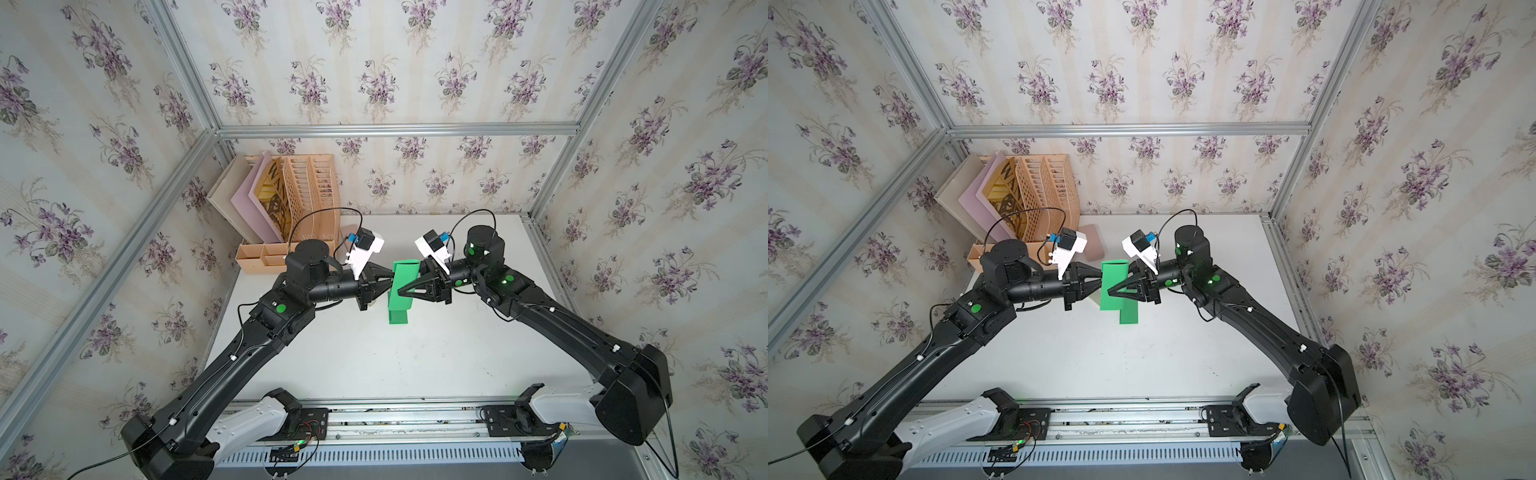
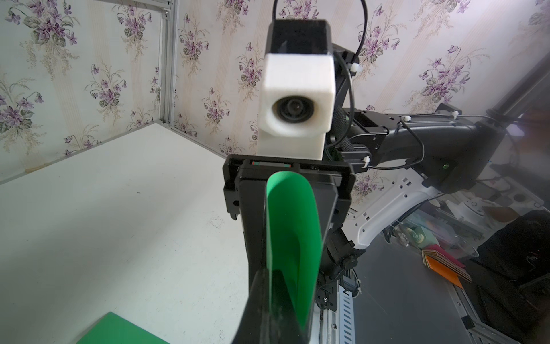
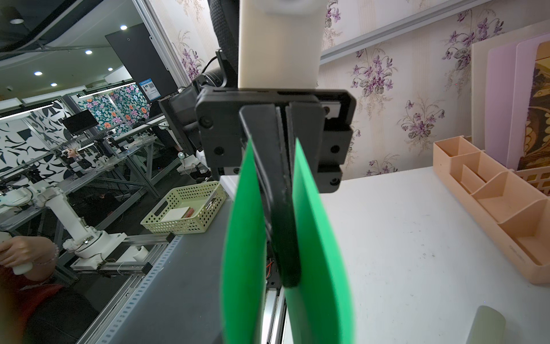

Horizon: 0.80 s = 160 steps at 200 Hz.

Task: Fold the square paper along the opposite sides
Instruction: Fold the paper.

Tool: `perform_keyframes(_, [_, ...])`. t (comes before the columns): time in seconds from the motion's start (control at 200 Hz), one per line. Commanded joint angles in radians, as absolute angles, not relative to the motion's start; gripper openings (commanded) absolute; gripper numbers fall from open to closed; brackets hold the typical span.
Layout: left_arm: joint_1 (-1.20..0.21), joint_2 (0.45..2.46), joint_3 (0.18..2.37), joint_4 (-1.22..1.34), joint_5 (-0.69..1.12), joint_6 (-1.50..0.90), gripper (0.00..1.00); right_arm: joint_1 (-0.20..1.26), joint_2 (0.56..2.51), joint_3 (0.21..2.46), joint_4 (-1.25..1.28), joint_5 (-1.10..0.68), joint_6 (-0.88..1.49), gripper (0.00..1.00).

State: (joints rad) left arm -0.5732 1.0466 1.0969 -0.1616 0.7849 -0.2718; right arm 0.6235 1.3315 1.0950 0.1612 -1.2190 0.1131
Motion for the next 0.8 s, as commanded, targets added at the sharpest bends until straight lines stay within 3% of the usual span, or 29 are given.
perform_keyframes(0.0, [-0.572,1.043,1.098,-0.132,0.787,-0.272,0.00,0.627,1.331,1.095,0.187,-1.221,0.121,0.26])
perform_keyframes(0.794, [-0.572,1.045,1.095,-0.141,0.780,-0.262,0.00,0.629,1.337,1.093,0.170,-1.217,0.112,0.26])
